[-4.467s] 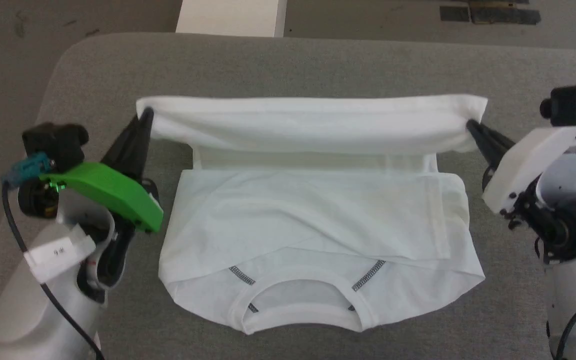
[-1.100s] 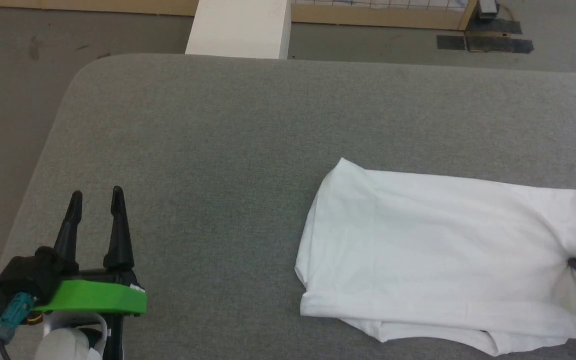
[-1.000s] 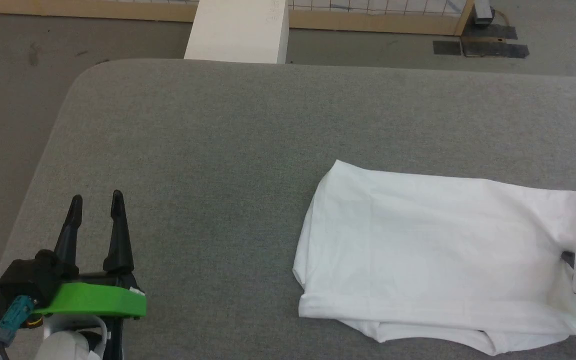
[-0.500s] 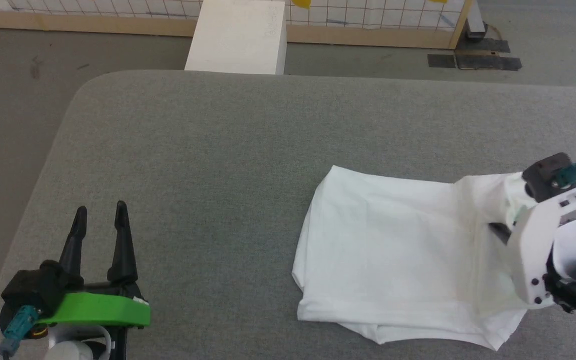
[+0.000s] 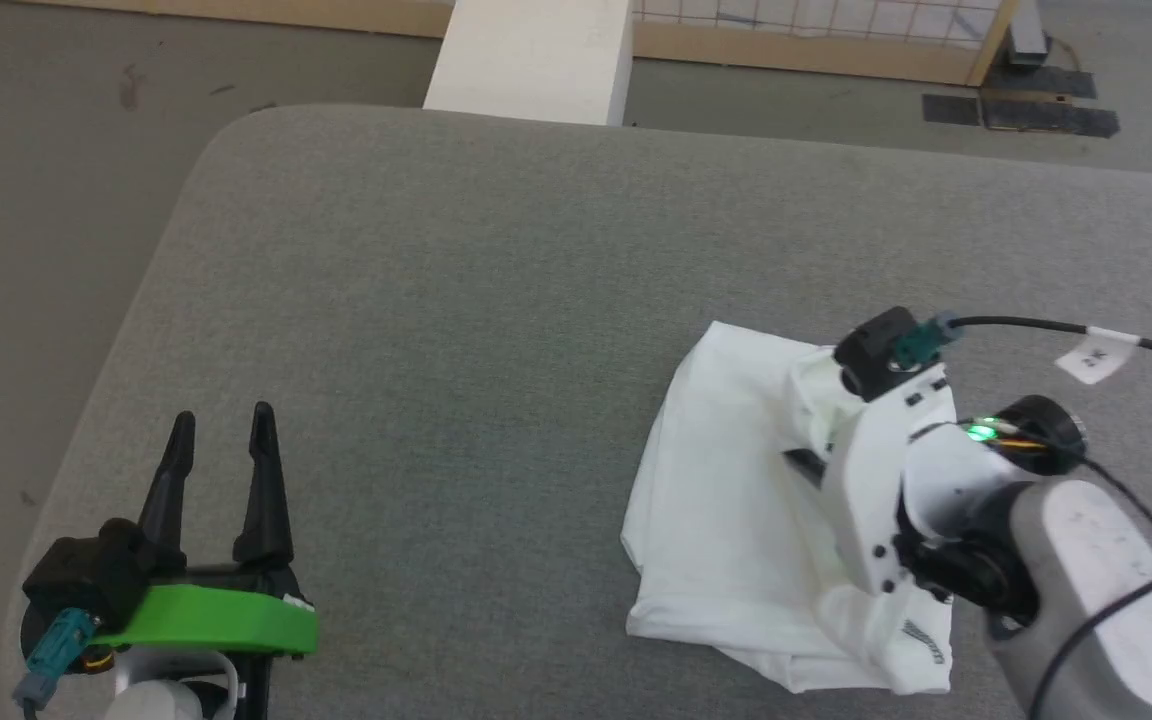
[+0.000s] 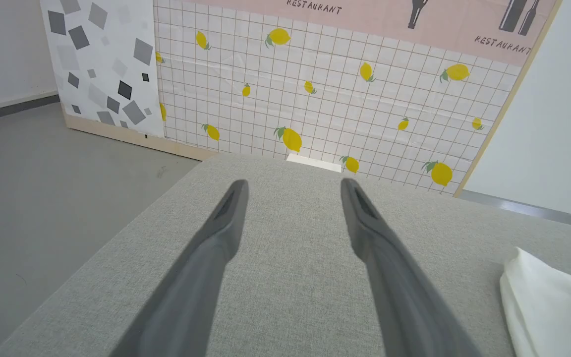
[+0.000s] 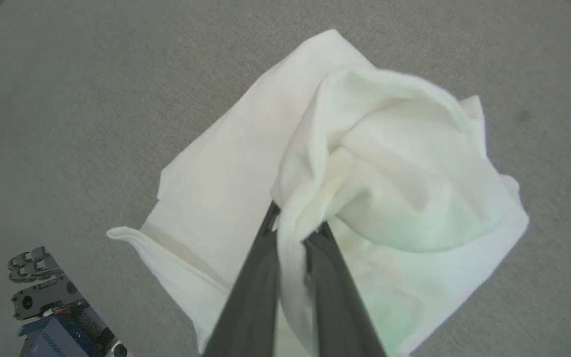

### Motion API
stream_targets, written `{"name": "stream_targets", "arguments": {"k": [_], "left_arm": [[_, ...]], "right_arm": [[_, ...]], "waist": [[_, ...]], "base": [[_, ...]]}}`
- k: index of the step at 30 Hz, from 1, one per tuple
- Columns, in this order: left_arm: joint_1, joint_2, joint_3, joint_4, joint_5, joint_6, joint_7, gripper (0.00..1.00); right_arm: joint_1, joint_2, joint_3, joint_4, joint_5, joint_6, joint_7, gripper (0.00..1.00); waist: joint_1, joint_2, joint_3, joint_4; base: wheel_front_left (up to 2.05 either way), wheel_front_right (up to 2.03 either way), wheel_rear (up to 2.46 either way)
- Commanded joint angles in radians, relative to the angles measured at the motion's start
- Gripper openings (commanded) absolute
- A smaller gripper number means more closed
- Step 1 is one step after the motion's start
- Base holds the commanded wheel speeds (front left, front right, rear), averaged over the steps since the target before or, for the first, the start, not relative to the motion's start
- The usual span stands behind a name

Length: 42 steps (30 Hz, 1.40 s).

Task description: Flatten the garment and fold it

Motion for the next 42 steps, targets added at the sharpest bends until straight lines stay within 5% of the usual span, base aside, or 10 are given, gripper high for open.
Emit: {"name": "stream_targets", "arguments": {"k": [1,10,11,12,13,25,38,42], "left_arm": [[-0.007,-0.006,-0.002,0.003,0.006,-0.007,-0.005,1.00],[-0.012,-0.011,-0.020,0.018,0.004,-0.011,-0.005,1.00],[-0.013,-0.011,-0.022,0.019,0.004,-0.012,-0.005,1.00],[-0.013,-0.010,-0.024,0.021,0.004,-0.012,-0.005,1.00],[-0.013,-0.009,-0.025,0.022,0.003,-0.012,-0.005,1.00],[0.014,0.020,-0.029,0.016,-0.003,-0.014,-0.005,1.00],[0.014,0.016,-0.052,0.005,-0.009,-0.014,-0.005,1.00],[0.013,0.018,-0.053,0.004,-0.014,-0.014,-0.005,1.00]], "right_arm": [[-0.021,0.026,0.007,0.029,-0.005,-0.001,-0.025,0.00],[-0.062,0.094,0.030,0.251,-0.059,-0.001,-0.121,0.00],[-0.065,0.103,0.029,0.270,-0.060,-0.001,-0.135,0.34],[-0.068,0.110,0.028,0.280,-0.059,-0.001,-0.147,0.87],[-0.073,0.119,0.031,0.288,-0.057,-0.001,-0.161,1.00],[-0.136,0.177,0.152,0.117,0.059,-0.001,-0.254,1.00],[0.005,0.074,-0.158,0.054,-0.117,-0.001,-0.226,1.00],[0.073,0.061,-0.170,0.064,-0.140,-0.001,-0.183,1.00]], "waist": [[0.0000,0.0000,0.012,0.017],[0.0000,0.0000,0.017,0.045],[0.0000,0.0000,0.016,0.047],[0.0000,0.0000,0.014,0.048],[0.0000,0.0000,0.012,0.048],[0.0000,0.0000,-0.044,-0.044],[0.0000,0.0000,-0.032,-0.060],[0.0000,0.0000,-0.020,-0.049]], "base": [[0.00,0.00,0.00],[0.00,0.00,0.00],[0.00,0.00,0.00],[0.00,0.00,0.00],[0.00,0.00,0.00],[0.00,0.00,0.00],[0.00,0.00,0.00],[0.00,0.00,0.00]]}}
